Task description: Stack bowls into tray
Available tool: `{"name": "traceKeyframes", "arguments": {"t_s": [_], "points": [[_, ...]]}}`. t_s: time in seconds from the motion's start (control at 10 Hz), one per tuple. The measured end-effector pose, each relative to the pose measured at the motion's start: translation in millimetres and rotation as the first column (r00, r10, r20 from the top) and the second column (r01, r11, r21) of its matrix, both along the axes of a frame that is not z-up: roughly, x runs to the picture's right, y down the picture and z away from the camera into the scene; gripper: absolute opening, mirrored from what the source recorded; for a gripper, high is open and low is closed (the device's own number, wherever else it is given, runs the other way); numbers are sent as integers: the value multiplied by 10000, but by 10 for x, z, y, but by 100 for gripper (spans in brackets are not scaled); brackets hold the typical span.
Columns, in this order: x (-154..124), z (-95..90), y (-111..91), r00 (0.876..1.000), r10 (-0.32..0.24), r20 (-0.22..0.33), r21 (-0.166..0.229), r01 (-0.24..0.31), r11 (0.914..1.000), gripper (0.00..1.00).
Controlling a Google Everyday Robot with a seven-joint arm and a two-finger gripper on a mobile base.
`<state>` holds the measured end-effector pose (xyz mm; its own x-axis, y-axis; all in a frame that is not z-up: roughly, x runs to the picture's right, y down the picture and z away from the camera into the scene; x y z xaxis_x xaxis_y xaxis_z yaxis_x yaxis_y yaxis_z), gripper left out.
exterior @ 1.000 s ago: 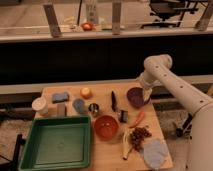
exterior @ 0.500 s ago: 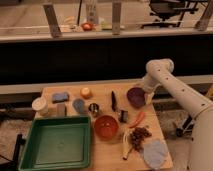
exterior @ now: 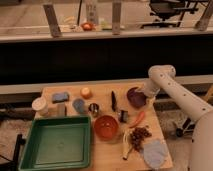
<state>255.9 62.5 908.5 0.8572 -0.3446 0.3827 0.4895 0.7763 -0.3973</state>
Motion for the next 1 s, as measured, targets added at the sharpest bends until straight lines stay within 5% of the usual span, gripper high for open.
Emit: {"name": "traceKeyframes", "arguments": {"t_s": [0.2,0.5,1.0], "points": [[2,43,63,9999,26,99,-154,-25,9999,58],[83,149,235,9896,993,1036,-927,-898,9916,8],[-13,-64,139,9947,143,1023,-430,-99,9990,0]]}}
